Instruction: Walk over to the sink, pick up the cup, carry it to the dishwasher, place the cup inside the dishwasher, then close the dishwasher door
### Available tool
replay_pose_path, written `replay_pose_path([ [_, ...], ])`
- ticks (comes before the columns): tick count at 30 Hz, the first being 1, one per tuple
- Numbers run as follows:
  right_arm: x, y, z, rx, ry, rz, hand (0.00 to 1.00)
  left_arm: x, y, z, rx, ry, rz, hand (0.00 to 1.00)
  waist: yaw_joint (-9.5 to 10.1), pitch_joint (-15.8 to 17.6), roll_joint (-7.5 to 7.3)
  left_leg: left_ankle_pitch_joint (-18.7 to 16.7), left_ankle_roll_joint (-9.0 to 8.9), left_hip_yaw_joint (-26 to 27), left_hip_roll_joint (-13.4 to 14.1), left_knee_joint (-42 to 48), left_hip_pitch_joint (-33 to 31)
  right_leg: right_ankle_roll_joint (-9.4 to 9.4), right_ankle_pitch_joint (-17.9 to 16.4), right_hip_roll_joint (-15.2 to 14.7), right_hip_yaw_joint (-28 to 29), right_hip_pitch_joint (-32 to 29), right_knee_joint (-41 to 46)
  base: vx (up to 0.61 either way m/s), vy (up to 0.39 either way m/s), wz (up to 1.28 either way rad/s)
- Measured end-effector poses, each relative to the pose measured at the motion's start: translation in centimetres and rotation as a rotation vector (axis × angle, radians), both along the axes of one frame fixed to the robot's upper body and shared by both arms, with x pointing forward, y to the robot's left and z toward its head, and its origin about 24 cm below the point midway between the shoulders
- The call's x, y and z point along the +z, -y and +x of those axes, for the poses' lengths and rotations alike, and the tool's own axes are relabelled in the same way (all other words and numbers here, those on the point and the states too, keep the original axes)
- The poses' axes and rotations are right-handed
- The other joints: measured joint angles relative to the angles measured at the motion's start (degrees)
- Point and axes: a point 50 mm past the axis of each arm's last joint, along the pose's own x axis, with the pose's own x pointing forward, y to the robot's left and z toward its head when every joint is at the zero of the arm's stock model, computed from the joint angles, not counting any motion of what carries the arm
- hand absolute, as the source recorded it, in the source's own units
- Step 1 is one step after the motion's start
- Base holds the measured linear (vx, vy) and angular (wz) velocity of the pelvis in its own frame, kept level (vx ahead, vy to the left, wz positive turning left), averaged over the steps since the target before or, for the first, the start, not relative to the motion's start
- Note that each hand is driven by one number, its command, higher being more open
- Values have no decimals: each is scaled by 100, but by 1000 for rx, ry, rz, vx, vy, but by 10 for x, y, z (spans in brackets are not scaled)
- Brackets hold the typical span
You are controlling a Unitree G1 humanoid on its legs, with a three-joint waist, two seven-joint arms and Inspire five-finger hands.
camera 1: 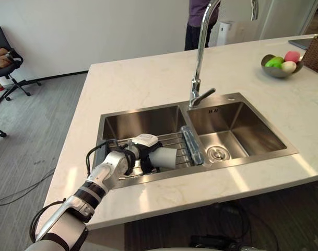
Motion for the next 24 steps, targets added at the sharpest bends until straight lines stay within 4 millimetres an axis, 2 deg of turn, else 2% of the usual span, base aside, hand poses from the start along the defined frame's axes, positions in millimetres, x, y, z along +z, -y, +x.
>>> replay_pose_path([
  [2, 0, 0, 1, 1, 6, -1, 100, -1, -5, -1, 34, -2, -80, 0, 3, 6, 14, -3, 7, -51, -7, 0, -30, 0, 0, -4, -16, -18, 0, 12, -4, 6],
  [5, 1, 0, 3, 2, 28, 0, 100, -4, -24, -5, 161, -63, -303, 0, 4, 52, 50, 15, 27, -78, -27, 0, -81, -1, 0, 0, -44, -38, 2, 23, 0, 3],
  [14, 1, -1, 3, -1, 27, 4, 100, -19, -37, -19, 370, -177, -746, 0, 120, 85, 26, -7, 53, -228, -29, 0, -108, -14, 15, 17, -147, -3, 32, 44, 0, 6],
  [18, 0, -2, 0, -11, 20, 8, 100, -25, -45, -29, 507, -291, -1113, 0, 216, 118, -31, -4, 58, -321, -30, 2, -56, -14, 15, 5, -226, 98, 31, -20, 3, 10],
  [24, -2, 0, -9, -27, 7, 7, 100, 2, -50, -39, 490, -231, -1435, 0, 520, 114, -103, 16, 86, -440, -55, 7, -60, -13, 13, -31, -308, 142, 29, -32, 3, 9],
])
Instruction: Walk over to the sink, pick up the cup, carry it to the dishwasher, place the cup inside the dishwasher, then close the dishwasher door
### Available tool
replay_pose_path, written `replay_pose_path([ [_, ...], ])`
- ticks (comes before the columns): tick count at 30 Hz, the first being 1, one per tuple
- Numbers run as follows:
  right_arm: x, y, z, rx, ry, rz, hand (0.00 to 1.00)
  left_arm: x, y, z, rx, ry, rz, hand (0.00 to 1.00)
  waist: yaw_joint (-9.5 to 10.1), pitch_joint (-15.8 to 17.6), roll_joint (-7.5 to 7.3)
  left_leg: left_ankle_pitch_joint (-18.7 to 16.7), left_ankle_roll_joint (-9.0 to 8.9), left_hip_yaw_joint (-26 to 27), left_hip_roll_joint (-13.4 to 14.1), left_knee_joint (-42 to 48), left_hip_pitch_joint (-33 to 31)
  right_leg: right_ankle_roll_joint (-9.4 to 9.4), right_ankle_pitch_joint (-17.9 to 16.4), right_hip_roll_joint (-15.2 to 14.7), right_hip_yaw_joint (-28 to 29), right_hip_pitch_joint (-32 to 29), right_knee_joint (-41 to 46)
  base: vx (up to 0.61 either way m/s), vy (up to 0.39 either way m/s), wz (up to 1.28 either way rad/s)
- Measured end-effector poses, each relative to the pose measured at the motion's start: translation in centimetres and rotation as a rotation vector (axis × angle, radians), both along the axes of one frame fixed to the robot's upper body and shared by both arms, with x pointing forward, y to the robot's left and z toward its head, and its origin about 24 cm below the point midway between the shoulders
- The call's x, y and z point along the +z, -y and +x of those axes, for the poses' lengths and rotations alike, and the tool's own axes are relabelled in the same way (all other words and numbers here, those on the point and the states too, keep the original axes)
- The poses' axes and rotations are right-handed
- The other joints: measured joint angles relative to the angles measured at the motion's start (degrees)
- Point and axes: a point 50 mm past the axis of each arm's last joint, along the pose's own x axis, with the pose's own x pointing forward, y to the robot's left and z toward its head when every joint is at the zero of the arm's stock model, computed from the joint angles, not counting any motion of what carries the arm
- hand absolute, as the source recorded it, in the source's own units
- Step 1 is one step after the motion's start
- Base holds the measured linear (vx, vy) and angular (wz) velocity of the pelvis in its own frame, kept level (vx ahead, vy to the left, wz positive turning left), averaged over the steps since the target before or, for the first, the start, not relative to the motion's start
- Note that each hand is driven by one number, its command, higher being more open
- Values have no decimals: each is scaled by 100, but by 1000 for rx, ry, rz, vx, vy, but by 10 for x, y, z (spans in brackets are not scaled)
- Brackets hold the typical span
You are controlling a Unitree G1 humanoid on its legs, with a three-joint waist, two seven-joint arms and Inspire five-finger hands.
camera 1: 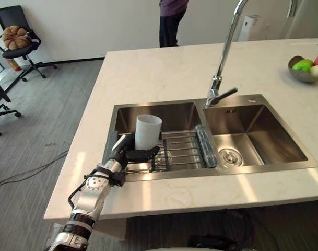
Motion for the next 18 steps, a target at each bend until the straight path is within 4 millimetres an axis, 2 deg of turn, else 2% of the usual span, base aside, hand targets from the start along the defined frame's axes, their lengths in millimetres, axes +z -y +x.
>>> replay_pose_path([
  [3, -1, 0, -2, -4, -3, -1, 100, 28, -8, -11, 68, 132, -60, 0, 128, -9, -36, 11, 19, -110, -25, -4, 0, 17, -12, -29, -88, 51, 0, -8, 7, 14],
  [5, -1, 0, -3, 6, -4, -6, 100, 38, -10, -19, 97, 189, -67, 0, 160, -5, -45, 13, 36, -195, -39, 5, -14, 33, -25, -54, -149, 93, 2, 8, 17, 20],
  [7, -1, 2, -6, 34, -11, -4, 100, 51, -8, -30, 150, 265, -79, 0, 319, -5, -79, -144, 104, -370, -18, 405, -281, 46, -34, -115, -287, 106, 5, 9, 21, 41],
  [10, -1, 5, -8, 67, -27, -8, 100, 58, -13, -46, 219, 314, -59, 0, 500, 5, -60, -254, 140, -1032, -5, 833, -643, 56, -86, -168, -733, 238, 8, 12, 0, 82],
  [13, -2, 11, -17, 58, -67, -11, 100, 55, -29, -68, 340, 321, -1, 0, 748, 41, -5, 68, 154, -1825, -120, 574, -728, 27, -338, -204, -1554, 523, 74, -51, -27, 148],
  [14, -1, 18, -20, 42, -75, -18, 100, 53, -34, -75, 396, 322, -8, 0, 899, 71, 84, 214, 213, -2182, -163, 376, -806, 5, -532, -206, -1847, 546, 238, -119, -56, 170],
  [15, -1, 22, -23, 16, -74, -18, 100, 53, -36, -82, 440, 321, -20, 0, 1048, 69, 81, 109, 838, -2070, -199, 113, -836, -63, -664, -287, -2312, 558, 349, -117, -51, 185],
  [16, -2, 21, -28, -3, -74, -15, 100, 52, -38, -84, 458, 326, -20, 0, 1099, 61, -21, -130, 1429, -1638, -248, 20, -858, -17, -649, -409, -2611, 596, 319, -67, 11, 250],
  [17, -6, 15, -42, -99, -46, -10, 100, 55, -41, -86, 480, 354, -22, 0, 1018, 132, -263, -370, 1670, -688, -249, 434, -1051, -43, -679, -708, -3372, 683, 250, -35, 89, 276],
  [18, -6, 17, -47, -195, -11, -35, 100, 60, -41, -88, 481, 394, -31, 0, 965, 206, -283, -420, 1716, 342, -22, 1431, -1331, -76, -695, -944, -3976, 704, 443, -27, 142, 278],
])
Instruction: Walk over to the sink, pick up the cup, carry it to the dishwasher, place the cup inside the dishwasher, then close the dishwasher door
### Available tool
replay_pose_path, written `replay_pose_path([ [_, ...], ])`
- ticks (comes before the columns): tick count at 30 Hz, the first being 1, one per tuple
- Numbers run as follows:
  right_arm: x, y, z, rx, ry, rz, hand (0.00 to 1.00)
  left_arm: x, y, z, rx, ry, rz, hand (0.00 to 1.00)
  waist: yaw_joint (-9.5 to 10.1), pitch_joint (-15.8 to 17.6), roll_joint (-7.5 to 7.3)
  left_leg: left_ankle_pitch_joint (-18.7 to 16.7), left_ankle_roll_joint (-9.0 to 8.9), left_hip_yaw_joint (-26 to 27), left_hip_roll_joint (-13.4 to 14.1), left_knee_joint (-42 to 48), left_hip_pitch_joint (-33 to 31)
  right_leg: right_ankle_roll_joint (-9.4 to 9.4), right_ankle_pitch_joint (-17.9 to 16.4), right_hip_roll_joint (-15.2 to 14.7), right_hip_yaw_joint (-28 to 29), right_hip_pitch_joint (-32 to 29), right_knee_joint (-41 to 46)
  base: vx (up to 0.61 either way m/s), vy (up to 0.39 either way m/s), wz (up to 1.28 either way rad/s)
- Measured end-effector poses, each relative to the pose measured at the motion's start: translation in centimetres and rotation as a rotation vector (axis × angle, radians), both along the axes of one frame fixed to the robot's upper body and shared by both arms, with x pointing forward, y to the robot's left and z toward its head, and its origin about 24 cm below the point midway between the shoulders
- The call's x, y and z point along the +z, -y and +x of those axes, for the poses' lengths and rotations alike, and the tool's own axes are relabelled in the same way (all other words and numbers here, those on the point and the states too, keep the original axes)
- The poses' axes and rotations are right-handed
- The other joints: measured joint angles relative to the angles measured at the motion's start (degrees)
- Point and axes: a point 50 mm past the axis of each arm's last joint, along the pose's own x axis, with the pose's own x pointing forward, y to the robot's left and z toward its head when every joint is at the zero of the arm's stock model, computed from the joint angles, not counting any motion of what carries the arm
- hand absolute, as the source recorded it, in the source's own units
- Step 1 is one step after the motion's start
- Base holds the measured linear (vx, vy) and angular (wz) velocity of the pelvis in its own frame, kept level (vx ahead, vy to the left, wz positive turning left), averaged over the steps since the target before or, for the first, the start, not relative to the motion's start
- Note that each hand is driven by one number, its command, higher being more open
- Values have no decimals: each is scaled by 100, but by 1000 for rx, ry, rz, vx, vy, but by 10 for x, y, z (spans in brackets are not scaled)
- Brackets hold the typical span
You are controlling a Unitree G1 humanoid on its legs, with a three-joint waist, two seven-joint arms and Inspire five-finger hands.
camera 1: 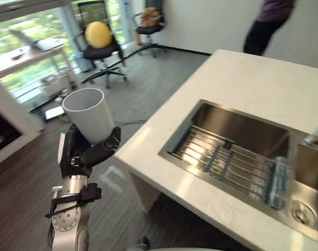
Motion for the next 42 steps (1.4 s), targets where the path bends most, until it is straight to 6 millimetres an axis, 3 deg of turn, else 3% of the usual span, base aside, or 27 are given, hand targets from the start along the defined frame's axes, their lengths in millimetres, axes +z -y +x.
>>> replay_pose_path([
  [2, 0, 2, -5, -71, 11, -21, 100, 11, 6, -1, -27, 65, 6, 0, -138, 9, 4, -76, -53, 981, 275, 724, 34, 44, 34, -175, -802, 149, 112, -42, 117, 236],
  [4, 0, 3, -8, -92, 9, -26, 100, 26, 25, 2, -121, 159, 1, 0, -230, -36, 84, -142, -189, 1329, 581, 823, 181, 134, 111, -212, -1603, 342, 184, -62, 115, 230],
  [6, 3, 12, -6, -46, -6, -49, 100, 36, 42, 3, -201, 226, -10, 0, -232, -136, 265, -96, -408, 1511, 879, 553, 267, 228, 234, -217, -2297, 526, 319, -42, 181, 199],
  [7, 5, 21, -4, -22, -16, -78, 100, 39, 48, 3, -221, 249, -29, 0, -223, -177, 434, 234, -662, 1599, 1004, 260, 328, 338, 315, -226, -2710, 696, 494, 0, 308, 199],
  [8, 5, 22, -1, -20, -20, -100, 100, 39, 49, 3, -220, 256, -43, 0, -118, -149, 460, 303, -1083, 1296, 620, 6, 330, 297, 455, -444, -3026, 909, 676, 15, 341, 186],
  [9, 5, 20, 1, -24, -15, -102, 100, 39, 48, 3, -219, 256, -44, 0, -72, -130, 434, 312, -1055, 1116, 436, -119, 308, 183, 530, -554, -3028, 977, 752, 45, 433, 243],
  [10, 1, 6, 10, -61, 5, -98, 100, 45, 49, 7, -239, 279, -38, 0, -43, -23, 226, 351, -873, 433, -145, -375, 213, 52, 631, -1006, -2776, 1255, 1163, 58, 345, 218],
  [12, 1, 7, 13, -99, 1, -119, 100, 46, 55, 9, -265, 287, -46, 0, 9, 25, 150, 378, -711, -49, -498, -536, 157, -235, 838, -1357, -2219, 1371, 1690, 95, 286, 215],
  [13, 3, 9, 15, -156, 15, -135, 100, 48, 66, 12, -328, 296, -51, 0, -8, 32, 138, 438, -551, -650, -783, -710, 98, -675, 1309, -1621, -1241, 1298, 2302, 163, 241, 250],
  [14, 2, 6, 14, -219, 24, -132, 100, 48, 79, 16, -395, 315, -53, 0, -50, -7, 231, 473, -469, -1192, -874, -862, 39, -380, 983, -1530, -190, 1076, 2571, 172, 177, 317],
  [15, 3, 0, 26, -298, 64, -112, 100, 45, 94, 24, -476, 330, -50, 0, -97, 46, 280, 593, -290, -1840, -928, -1067, 10, 128, -321, -851, 1259, 636, 2496, 126, 44, 259],
  [16, 3, -3, 31, -331, 86, -98, 100, 41, 103, 29, -517, 317, -47, 0, -125, 53, 291, 674, -275, -2101, -948, -1144, 19, 181, -633, -475, 1886, 412, 2372, 132, -51, 249],
  [17, 3, -13, 39, -360, 116, -63, 100, 29, 119, 37, -586, 255, -34, 0, -158, 72, 259, 741, -320, -2498, -1013, -1189, 123, 287, -1029, 145, 2960, 153, 1993, 188, -68, 183],
  [18, 4, -20, 51, -342, 151, -41, 100, 14, 126, 40, -610, 183, -5, 0, -187, 89, 252, 748, -332, -2680, -1060, -1290, 364, 433, -1179, 487, 3522, -7, 1543, 212, -59, 145],
  [21, 11, -39, 89, -242, 237, 13, 100, -7, 128, 41, -587, 59, 89, 0, -351, 93, 261, 669, -461, -2738, -1143, -1342, 659, 451, -1105, 604, 3934, -575, 949, 215, 3, 55],
  [23, 15, -50, 102, -200, 255, 44, 100, -10, 124, 40, -558, 44, 90, 0, -382, 94, 258, 603, -567, -2740, -1142, -1346, 669, 356, -907, 568, 4051, -990, 911, 181, 36, 32],
  [25, 14, -58, 101, -173, 231, 67, 100, -12, 118, 39, -541, 33, 95, 0, -404, 99, 243, 515, -707, -2727, -1146, -1346, 736, 317, -511, 536, 4066, -1084, 852, 126, 7, 55],
  [27, 12, -64, 97, -135, 188, 86, 100, -11, 106, 35, -498, 37, 94, 0, -364, 71, 138, 401, -859, -2446, -1158, -1346, 775, 279, 165, 534, 4089, -1055, 672, 76, -38, 52],
  [31, 11, -67, 94, -103, 166, 91, 100, -7, 91, 33, -433, 52, 78, 0, -273, 64, 125, 325, -964, -2298, -1034, -1358, 780, 292, 85, 698, 4203, -859, 254, 47, -105, -1],
  [32, 11, -60, 93, -78, 168, 41, 100, -7, 97, 31, -517, 50, 124, 0, -694, -35, -15, 305, -1027, -1823, -918, -1466, 970, 247, 230, 869, 4193, -511, -246, 10, -63, -8],
  [38, 11, -63, 90, -85, 177, 62, 100, -3, 96, 33, -490, 70, 100, 0, -690, -51, -42, 301, -1026, -1627, -880, -1434, 856, 173, 353, 941, 4546, -720, -320, -14, -6, -22],
  [42, 15, -64, 93, -65, 219, 94, 100, -1, 100, 41, -432, 85, 28, 0, -857, -40, -45, 317, -1005, -1643, -882, -1431, 813, 176, 455, 959, 4492, -724, -433, -32, -22, -8],
])
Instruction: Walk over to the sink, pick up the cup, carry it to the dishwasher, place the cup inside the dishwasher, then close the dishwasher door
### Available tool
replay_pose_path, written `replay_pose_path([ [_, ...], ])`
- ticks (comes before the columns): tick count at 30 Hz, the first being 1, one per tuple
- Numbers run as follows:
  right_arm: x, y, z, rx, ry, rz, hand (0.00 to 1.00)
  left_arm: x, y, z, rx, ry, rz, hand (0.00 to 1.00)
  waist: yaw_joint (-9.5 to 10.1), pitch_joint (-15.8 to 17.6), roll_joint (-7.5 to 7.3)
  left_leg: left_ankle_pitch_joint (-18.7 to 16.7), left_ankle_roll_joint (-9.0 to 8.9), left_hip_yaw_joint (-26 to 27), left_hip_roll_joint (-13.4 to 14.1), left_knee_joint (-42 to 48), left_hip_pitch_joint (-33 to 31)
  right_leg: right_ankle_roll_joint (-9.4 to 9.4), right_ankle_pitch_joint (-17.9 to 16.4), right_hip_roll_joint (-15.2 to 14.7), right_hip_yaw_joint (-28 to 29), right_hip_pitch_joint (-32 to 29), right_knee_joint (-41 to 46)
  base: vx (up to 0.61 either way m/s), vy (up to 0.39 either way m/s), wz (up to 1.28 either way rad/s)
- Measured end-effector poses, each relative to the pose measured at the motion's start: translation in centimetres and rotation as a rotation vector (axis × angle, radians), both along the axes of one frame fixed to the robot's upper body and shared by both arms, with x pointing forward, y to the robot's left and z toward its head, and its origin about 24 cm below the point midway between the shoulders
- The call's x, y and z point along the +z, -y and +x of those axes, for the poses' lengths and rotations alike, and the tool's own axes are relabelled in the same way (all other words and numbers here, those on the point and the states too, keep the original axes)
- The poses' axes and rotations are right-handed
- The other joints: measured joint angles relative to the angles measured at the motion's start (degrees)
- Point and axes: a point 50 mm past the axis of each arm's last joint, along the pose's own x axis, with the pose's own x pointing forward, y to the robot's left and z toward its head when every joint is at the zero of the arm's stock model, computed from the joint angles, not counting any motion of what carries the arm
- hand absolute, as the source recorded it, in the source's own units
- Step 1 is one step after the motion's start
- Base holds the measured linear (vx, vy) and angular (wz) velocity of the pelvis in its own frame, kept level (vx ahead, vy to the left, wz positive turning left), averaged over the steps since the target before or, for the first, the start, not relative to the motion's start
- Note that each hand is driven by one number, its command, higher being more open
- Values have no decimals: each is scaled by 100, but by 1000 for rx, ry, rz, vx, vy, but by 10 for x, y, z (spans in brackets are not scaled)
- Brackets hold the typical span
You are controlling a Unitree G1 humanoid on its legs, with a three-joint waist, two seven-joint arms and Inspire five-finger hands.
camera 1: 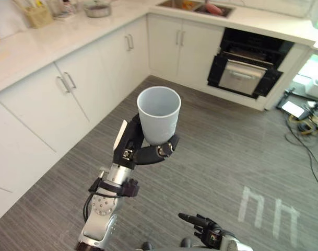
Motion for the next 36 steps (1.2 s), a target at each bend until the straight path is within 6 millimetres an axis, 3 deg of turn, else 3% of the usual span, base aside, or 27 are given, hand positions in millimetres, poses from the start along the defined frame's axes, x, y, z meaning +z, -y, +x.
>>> replay_pose_path([
  [3, 1, 1, -3, 41, 17, 13, 100, -6, -4, 3, 81, -41, -107, 0, 15, -5, 10, 0, 1, -91, 3, 8, 60, -3, -5, 4, -185, 73, -5, -42, -25, 13],
  [8, 2, 0, -8, 101, 27, 44, 100, -25, -32, -2, 344, -146, -231, 0, 131, -28, 27, 76, 104, -385, -31, -28, 99, -11, -74, -20, -463, 256, 5, -44, -12, 29],
  [14, -2, 3, -14, 110, -10, 31, 100, -40, -42, -16, 426, -220, -252, 0, 330, -38, 26, 147, 122, -804, -99, -42, 155, -7, -255, -114, -862, 422, 204, -40, -6, 39],
  [16, -2, 6, -14, 81, -8, 32, 100, -40, -40, -17, 428, -223, -267, 0, 357, -47, 14, 75, 78, -864, -126, -43, 146, 27, -683, -309, -936, 124, 1003, -48, 37, 30],
  [18, -1, 8, -14, 41, 9, 30, 100, -39, -39, -17, 416, -217, -265, 0, 387, -103, -122, 11, 173, -928, -290, -43, 158, 127, -1167, -701, -968, -245, 1998, -1, 85, 24],
  [19, -1, 9, -14, 29, 13, 28, 100, -39, -39, -17, 411, -215, -265, 0, 390, -104, -129, -4, 198, -950, -307, -42, 173, 143, -1212, -775, -967, -314, 2214, 17, 81, 20],
  [20, 1, 12, -11, 2, 36, 22, 100, -39, -38, -17, 408, -214, -267, 0, 409, -95, -114, -11, 243, -958, -309, -32, 193, 72, -1261, -954, -893, -656, 3048, 21, 67, 17],
  [21, 3, 14, -7, -31, 69, 27, 100, -38, -38, -16, 404, -212, -263, 0, 401, -44, -211, -58, 326, -999, -365, 55, 234, -96, -1161, -1225, -753, -1093, 4110, 26, 68, 17],
  [22, 4, 14, -6, -43, 81, 30, 100, -39, -39, -17, 403, -212, -257, 0, 399, -7, -249, -94, 370, -1035, -392, 123, 259, -185, -1054, -1303, -640, -1273, 4570, 72, 34, 26],
  [23, 5, 14, -6, -76, 102, 44, 100, -39, -40, -17, 402, -215, -250, 0, 383, 23, -320, -172, 451, -1137, -405, 235, 335, -158, -854, -1348, -331, -1585, 5190, 93, 0, 25],
  [25, 5, 12, -5, -105, 122, 56, 100, -39, -41, -16, 406, -212, -250, 0, 351, 39, -319, -313, 447, -1258, -288, 460, 346, 4, -1227, -1051, -35, -1768, 5242, 177, -29, 33],
  [26, 5, 10, -4, -120, 131, 63, 100, -37, -41, -14, 398, -207, -257, 0, 321, 56, -294, -380, 435, -1341, -205, 547, 337, 10, -1381, -829, -6, -1784, 4702, 198, -45, 32],
  [28, 6, 8, -1, -146, 147, 74, 100, -33, -39, -8, 367, -196, -276, 0, 304, 143, -273, -472, 401, -1429, -162, 548, 427, 20, -1370, -603, 5, -1796, 3669, 213, -96, 22],
  [30, 8, 9, 3, -157, 160, 74, 100, -32, -37, -6, 337, -199, -278, 0, 299, 241, -168, -682, 340, -1417, -47, 595, 648, 21, -1036, -358, 114, -1798, 2571, 271, -150, 3],
  [32, 10, 10, 7, -171, 171, 76, 100, -33, -30, -6, 289, -209, -271, 0, 304, 338, -81, -1220, 169, -1369, 195, 904, 995, 79, -579, -159, 320, -1841, 1780, 375, -230, -4],
  [33, 11, 10, 7, -169, 168, 78, 100, -33, -29, -6, 278, -210, -269, 0, 305, 337, -87, -1405, 112, -1354, 241, 1038, 1072, 81, -558, -138, 409, -1852, 1785, 487, -305, -2],
  [34, 11, 10, 7, -169, 159, 78, 100, -32, -24, -6, 251, -210, -262, 0, 302, 321, -85, -1806, 1, -1357, 330, 1331, 1211, 61, -563, -130, 575, -1852, 1864, 501, -295, -1],
  [35, 13, 13, 7, -172, 159, 69, 100, -33, -19, -7, 219, -209, -262, 0, 291, 245, 19, -2120, -18, -1342, 485, 1457, 1339, -141, -230, -83, 491, -1993, 2349, 632, -370, 6],
  [36, 14, 14, 6, -175, 161, 66, 100, -33, -16, -7, 203, -211, -264, 0, 275, 168, 79, -2197, 54, -1338, 576, 1401, 1414, -143, -228, -39, 443, -2104, 2638, 615, -324, 16],
])
